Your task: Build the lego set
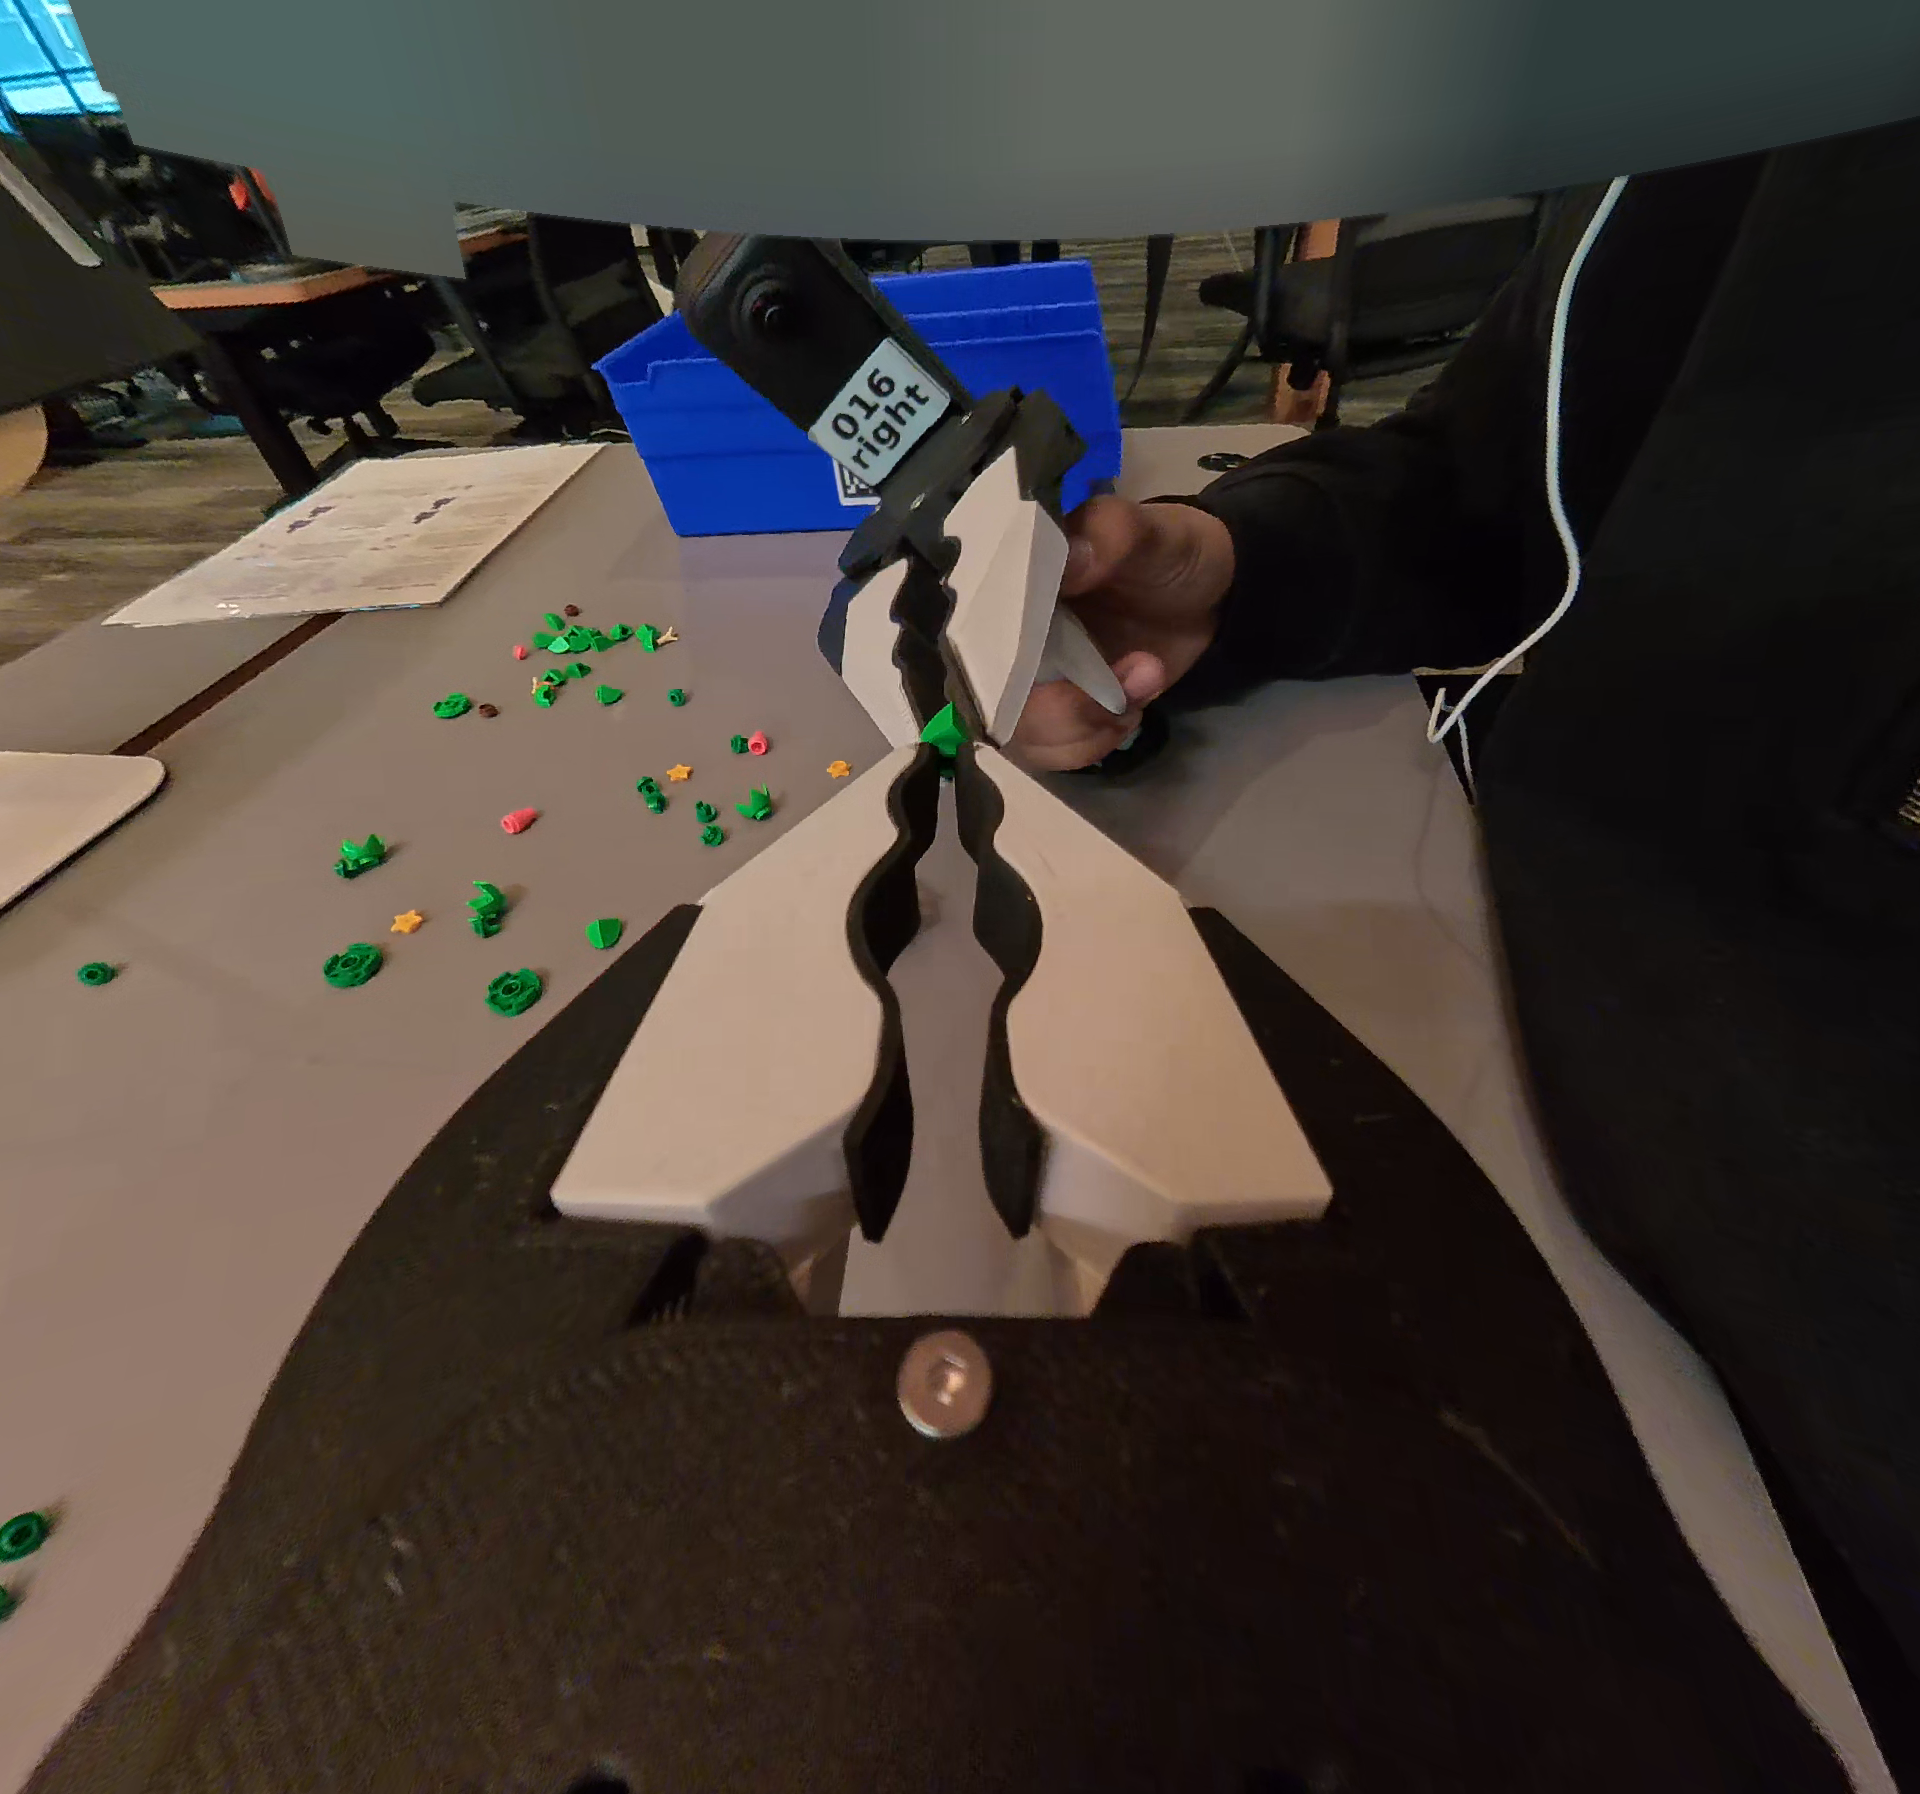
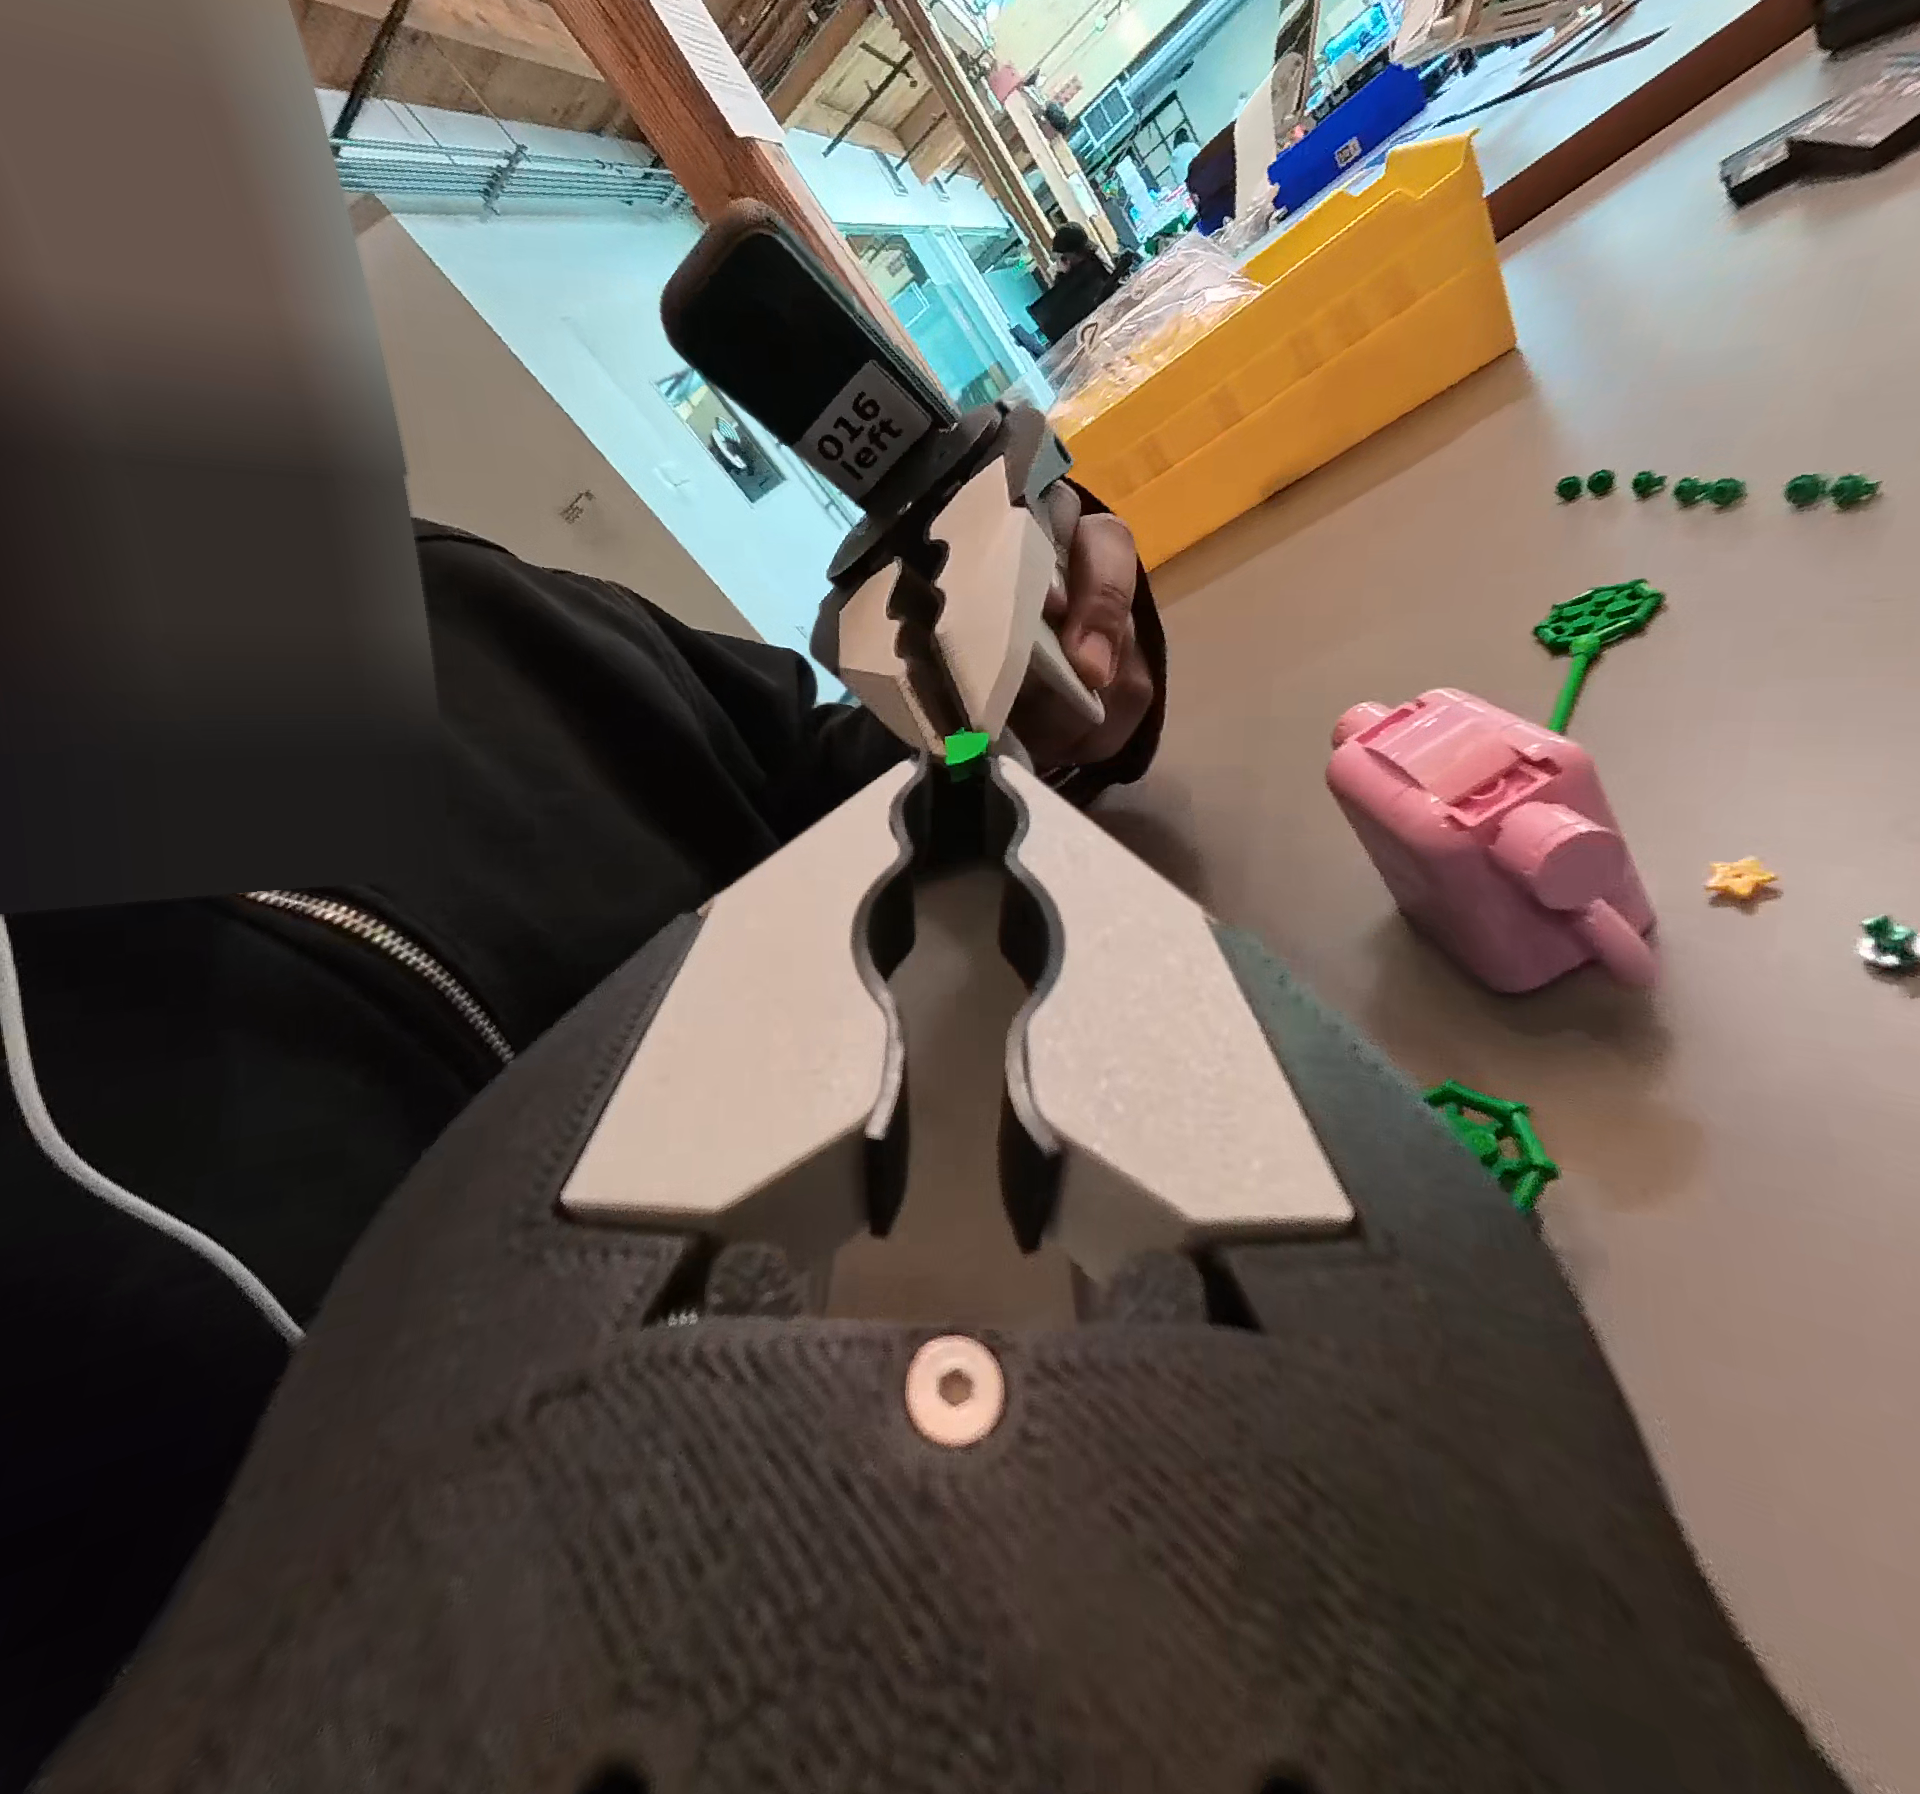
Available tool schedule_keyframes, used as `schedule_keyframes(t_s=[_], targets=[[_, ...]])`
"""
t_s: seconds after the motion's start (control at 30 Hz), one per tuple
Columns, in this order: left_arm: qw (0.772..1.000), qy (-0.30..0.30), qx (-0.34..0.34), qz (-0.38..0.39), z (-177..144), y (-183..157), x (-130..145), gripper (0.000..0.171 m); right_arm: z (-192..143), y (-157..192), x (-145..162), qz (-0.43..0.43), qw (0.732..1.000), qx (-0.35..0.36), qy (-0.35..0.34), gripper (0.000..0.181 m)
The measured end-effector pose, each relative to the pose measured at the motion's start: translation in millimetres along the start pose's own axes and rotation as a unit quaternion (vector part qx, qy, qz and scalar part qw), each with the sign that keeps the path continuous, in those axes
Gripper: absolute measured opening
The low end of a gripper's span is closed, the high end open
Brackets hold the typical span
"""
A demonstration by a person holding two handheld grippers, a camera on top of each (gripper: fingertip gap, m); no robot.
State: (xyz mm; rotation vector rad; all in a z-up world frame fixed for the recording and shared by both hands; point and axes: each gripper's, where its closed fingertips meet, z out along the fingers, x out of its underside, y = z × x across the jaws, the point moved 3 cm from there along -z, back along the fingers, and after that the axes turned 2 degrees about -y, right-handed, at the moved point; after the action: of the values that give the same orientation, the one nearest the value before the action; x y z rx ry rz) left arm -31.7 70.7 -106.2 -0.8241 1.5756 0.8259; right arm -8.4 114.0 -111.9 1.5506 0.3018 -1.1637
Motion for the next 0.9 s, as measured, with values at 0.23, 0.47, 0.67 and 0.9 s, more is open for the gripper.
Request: schedule_keyframes(t_s=[0.23, 0.47, 0.67, 0.9], targets=[[1.000, 0.002, -0.003, 0.008, -0.3, -0.6, 0.1, 0.000, -1.4, 0.1, -1.1, 0.001, 1.000, 0.000, 0.000, 0.008], [1.000, 0.005, -0.004, 0.005, -0.2, 0.4, 1.1, 0.000, -5.8, -0.1, -5.6, -0.031, 0.999, 0.011, -0.010, 0.011], [1.000, -0.004, 0.009, -0.016, -2.1, 0.3, -1.1, 0.000, -7.8, 8.5, -6.8, -0.230, 0.971, 0.060, 0.015, 0.015], [0.998, -0.016, 0.042, -0.050, -2.3, -4.2, -3.4, 0.000, -5.0, 16.1, -3.1, -0.367, 0.926, 0.082, 0.031, 0.019]])
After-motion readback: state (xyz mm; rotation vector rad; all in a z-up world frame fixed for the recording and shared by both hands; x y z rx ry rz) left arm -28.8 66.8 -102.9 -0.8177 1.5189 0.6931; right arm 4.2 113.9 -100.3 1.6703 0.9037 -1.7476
